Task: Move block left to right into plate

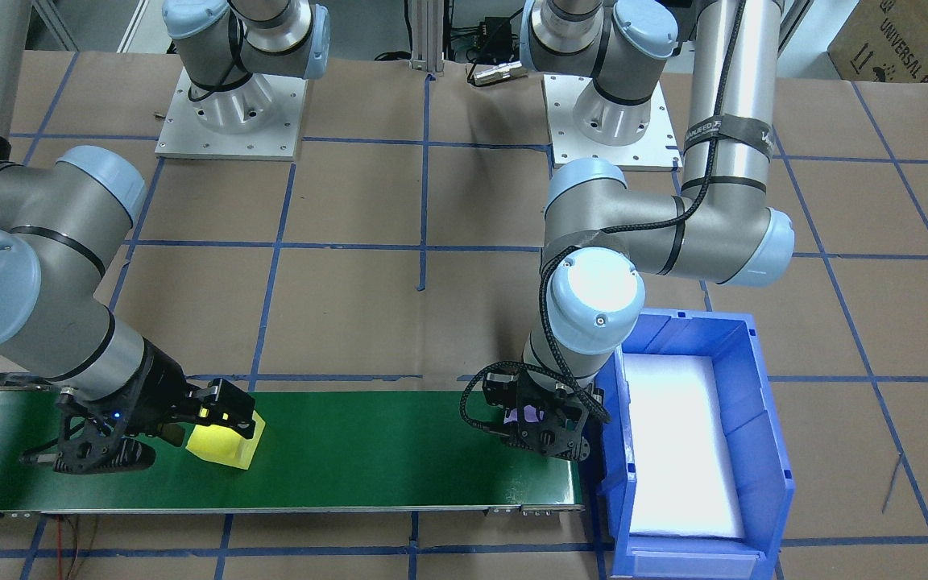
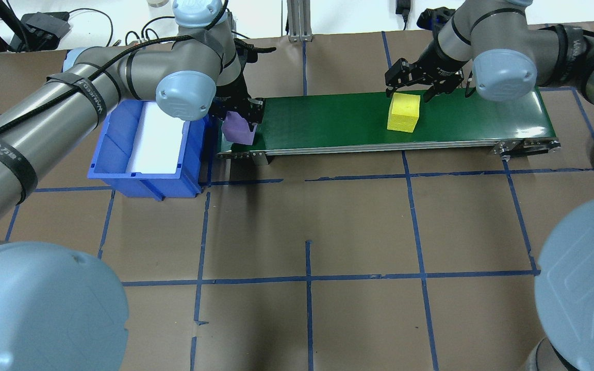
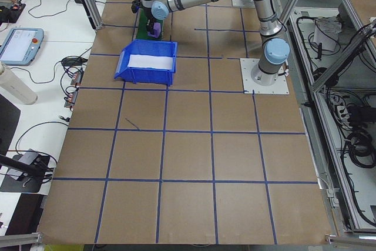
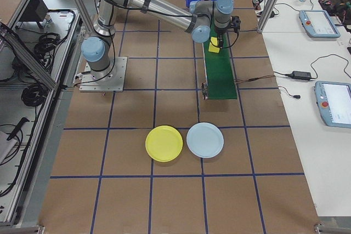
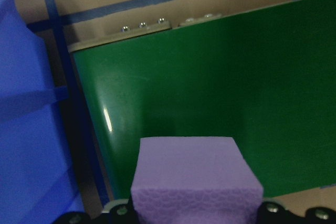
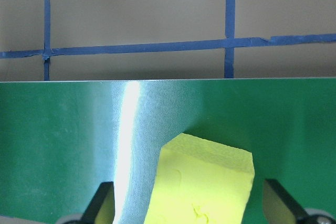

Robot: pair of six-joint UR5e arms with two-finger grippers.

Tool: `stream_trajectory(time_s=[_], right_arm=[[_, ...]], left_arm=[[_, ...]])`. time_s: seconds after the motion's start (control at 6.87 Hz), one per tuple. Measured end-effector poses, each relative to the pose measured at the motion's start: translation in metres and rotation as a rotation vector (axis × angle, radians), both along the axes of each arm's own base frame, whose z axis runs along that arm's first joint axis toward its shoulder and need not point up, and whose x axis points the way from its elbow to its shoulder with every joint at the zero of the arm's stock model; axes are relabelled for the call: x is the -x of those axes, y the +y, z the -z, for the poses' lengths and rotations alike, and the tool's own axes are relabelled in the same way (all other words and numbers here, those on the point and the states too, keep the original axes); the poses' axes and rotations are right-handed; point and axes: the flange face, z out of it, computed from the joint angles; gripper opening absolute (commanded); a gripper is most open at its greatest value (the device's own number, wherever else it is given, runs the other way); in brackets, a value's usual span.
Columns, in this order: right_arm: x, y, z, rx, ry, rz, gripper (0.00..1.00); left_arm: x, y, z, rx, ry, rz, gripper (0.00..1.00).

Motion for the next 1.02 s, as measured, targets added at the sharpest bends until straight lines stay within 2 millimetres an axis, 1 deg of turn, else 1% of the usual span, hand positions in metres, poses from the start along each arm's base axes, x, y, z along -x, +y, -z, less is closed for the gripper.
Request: stream_trajectory(time_s=[0.15,0.29,0.44,0.58,0.73,1.02], right_arm=[[0.005,0.001,0.008,-0.013,0.02,-0.005,0.97],[0.012,0.002,0.015,-0.024,0.032,-0.001,0.67],[0.022,0.002,0.021,-0.034,0.051,-0.001,0.31],[0.035,0.003,0.025,-0.041,0.087,-0.011,0.2],[0.054,0.002,0.024,-0.037,0.117,-0.015,0.18],[0.095,0.003,0.012,-0.013,0.169,-0.047,0.2]], left_arm=[[0.0,-0.002,0.002,0.013,0.002,0.001,0.54],[0.001,-0.004,0.002,0.033,0.006,0.002,0.52],[0.001,-0.007,0.001,0.056,0.007,0.004,0.61],[0.001,-0.009,0.001,0.073,0.005,0.006,0.76],[0.0,-0.01,0.001,0.08,0.004,0.007,1.0],[0.001,-0.01,-0.003,0.091,0.012,0.01,1.0]])
